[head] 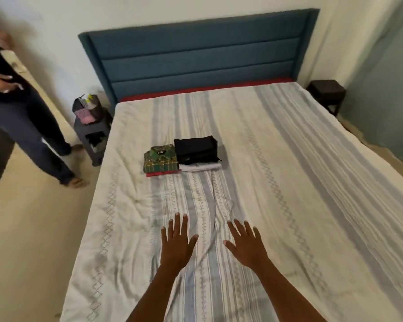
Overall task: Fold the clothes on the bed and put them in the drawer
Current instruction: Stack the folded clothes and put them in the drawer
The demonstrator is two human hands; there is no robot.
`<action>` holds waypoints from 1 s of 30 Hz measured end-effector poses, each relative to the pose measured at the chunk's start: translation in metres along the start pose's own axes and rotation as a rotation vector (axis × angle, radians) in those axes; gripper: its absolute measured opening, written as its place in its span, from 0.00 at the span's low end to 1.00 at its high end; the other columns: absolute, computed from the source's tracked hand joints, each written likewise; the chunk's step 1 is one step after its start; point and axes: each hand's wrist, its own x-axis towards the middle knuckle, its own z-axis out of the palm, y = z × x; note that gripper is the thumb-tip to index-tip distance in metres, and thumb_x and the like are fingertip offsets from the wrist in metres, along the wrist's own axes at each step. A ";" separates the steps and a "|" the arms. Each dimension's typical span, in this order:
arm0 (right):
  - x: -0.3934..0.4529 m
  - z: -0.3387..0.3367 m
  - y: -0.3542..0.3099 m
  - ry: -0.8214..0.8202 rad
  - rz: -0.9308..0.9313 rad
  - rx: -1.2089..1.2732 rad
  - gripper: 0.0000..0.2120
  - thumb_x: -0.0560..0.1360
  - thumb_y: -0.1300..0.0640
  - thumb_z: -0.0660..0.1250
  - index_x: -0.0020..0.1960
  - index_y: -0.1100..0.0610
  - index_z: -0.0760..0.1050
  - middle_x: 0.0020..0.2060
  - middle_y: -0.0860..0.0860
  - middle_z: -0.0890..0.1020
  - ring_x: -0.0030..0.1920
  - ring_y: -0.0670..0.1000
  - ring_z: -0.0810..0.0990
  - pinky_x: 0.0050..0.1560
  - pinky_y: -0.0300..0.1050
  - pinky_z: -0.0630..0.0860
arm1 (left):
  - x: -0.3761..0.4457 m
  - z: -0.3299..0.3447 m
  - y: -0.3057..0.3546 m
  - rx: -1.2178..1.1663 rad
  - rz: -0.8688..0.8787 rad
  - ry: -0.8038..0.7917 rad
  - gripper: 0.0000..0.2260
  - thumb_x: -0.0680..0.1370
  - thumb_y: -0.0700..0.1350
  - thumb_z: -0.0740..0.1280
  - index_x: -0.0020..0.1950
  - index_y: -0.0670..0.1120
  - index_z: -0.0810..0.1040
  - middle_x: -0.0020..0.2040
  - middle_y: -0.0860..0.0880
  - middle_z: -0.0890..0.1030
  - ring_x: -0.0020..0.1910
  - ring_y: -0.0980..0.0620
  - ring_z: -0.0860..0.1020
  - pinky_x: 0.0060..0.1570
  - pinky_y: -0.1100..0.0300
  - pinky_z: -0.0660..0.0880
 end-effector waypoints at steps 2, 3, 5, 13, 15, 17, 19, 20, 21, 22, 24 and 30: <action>0.043 -0.006 0.006 -0.008 -0.054 -0.047 0.35 0.82 0.34 0.41 0.71 0.52 0.75 0.66 0.54 0.79 0.63 0.62 0.80 0.57 0.63 0.78 | 0.035 0.004 -0.001 0.009 -0.034 0.030 0.36 0.79 0.69 0.37 0.82 0.50 0.45 0.81 0.47 0.43 0.80 0.41 0.47 0.76 0.43 0.42; 0.060 -0.008 0.008 -0.016 -0.073 -0.068 0.36 0.82 0.34 0.40 0.71 0.52 0.75 0.66 0.54 0.80 0.63 0.62 0.80 0.56 0.63 0.78 | 0.048 0.005 -0.001 0.011 -0.053 0.024 0.35 0.80 0.69 0.39 0.82 0.50 0.45 0.81 0.46 0.44 0.79 0.41 0.49 0.76 0.42 0.44; 0.101 -0.008 0.014 -0.048 -0.095 -0.110 0.37 0.82 0.34 0.38 0.71 0.52 0.76 0.66 0.54 0.79 0.63 0.61 0.81 0.56 0.62 0.79 | 0.079 0.013 -0.004 0.020 -0.084 0.014 0.34 0.82 0.67 0.43 0.82 0.49 0.47 0.82 0.45 0.47 0.79 0.41 0.51 0.74 0.40 0.49; 0.240 0.031 -0.011 -0.167 -0.253 -0.188 0.36 0.81 0.35 0.38 0.73 0.53 0.71 0.69 0.55 0.77 0.65 0.61 0.79 0.57 0.63 0.78 | 0.173 0.062 -0.068 0.069 -0.181 -0.019 0.34 0.82 0.65 0.48 0.82 0.50 0.42 0.81 0.46 0.41 0.80 0.40 0.48 0.76 0.40 0.47; 0.281 0.048 -0.030 -0.196 -0.292 -0.184 0.33 0.79 0.35 0.47 0.74 0.53 0.71 0.70 0.54 0.76 0.65 0.60 0.79 0.57 0.63 0.77 | 0.202 0.077 -0.097 0.082 -0.209 -0.018 0.34 0.81 0.65 0.48 0.82 0.49 0.44 0.82 0.45 0.44 0.79 0.40 0.51 0.75 0.40 0.51; 0.314 0.053 -0.056 -0.194 -0.337 -0.204 0.35 0.75 0.36 0.50 0.76 0.54 0.66 0.74 0.54 0.69 0.69 0.61 0.75 0.62 0.64 0.74 | 0.230 0.094 -0.125 0.067 -0.249 -0.018 0.35 0.81 0.66 0.47 0.82 0.48 0.46 0.81 0.43 0.49 0.78 0.39 0.55 0.73 0.39 0.54; 0.347 0.058 -0.077 -0.199 -0.384 -0.202 0.35 0.79 0.37 0.47 0.82 0.52 0.51 0.80 0.52 0.54 0.79 0.60 0.58 0.74 0.64 0.59 | 0.256 0.106 -0.151 0.052 -0.284 -0.027 0.37 0.80 0.68 0.44 0.82 0.48 0.44 0.81 0.43 0.47 0.79 0.39 0.53 0.74 0.39 0.50; 0.367 0.068 -0.087 -0.218 -0.404 -0.209 0.34 0.82 0.37 0.47 0.82 0.51 0.43 0.81 0.50 0.46 0.81 0.58 0.49 0.77 0.62 0.51 | 0.271 0.118 -0.166 0.053 -0.300 -0.012 0.37 0.79 0.69 0.42 0.82 0.48 0.42 0.81 0.44 0.45 0.79 0.40 0.49 0.74 0.40 0.46; 0.384 0.074 -0.095 -0.213 -0.408 -0.213 0.34 0.83 0.38 0.48 0.82 0.50 0.38 0.81 0.49 0.41 0.81 0.56 0.43 0.78 0.59 0.45 | 0.284 0.125 -0.178 0.052 -0.304 0.020 0.37 0.79 0.69 0.40 0.81 0.49 0.41 0.81 0.45 0.42 0.79 0.41 0.46 0.75 0.40 0.43; 0.405 0.082 -0.105 -0.191 -0.420 -0.228 0.34 0.84 0.39 0.49 0.81 0.50 0.36 0.81 0.49 0.39 0.81 0.55 0.41 0.78 0.58 0.43 | 0.300 0.134 -0.192 0.049 -0.315 0.047 0.37 0.78 0.70 0.38 0.81 0.49 0.40 0.81 0.45 0.41 0.79 0.42 0.43 0.75 0.41 0.41; 0.435 0.089 -0.121 -0.153 -0.451 -0.250 0.35 0.84 0.40 0.50 0.81 0.51 0.35 0.81 0.51 0.38 0.81 0.55 0.40 0.79 0.57 0.43 | 0.325 0.142 -0.209 0.035 -0.355 0.059 0.37 0.77 0.69 0.37 0.81 0.50 0.40 0.81 0.46 0.40 0.79 0.43 0.41 0.74 0.41 0.39; 0.528 0.093 -0.173 0.042 -0.528 -0.258 0.39 0.83 0.44 0.56 0.81 0.56 0.35 0.80 0.55 0.35 0.80 0.57 0.36 0.80 0.57 0.45 | 0.369 0.199 -0.261 -0.074 -0.468 -0.156 0.42 0.68 0.76 0.29 0.77 0.57 0.28 0.77 0.50 0.27 0.78 0.45 0.33 0.72 0.33 0.34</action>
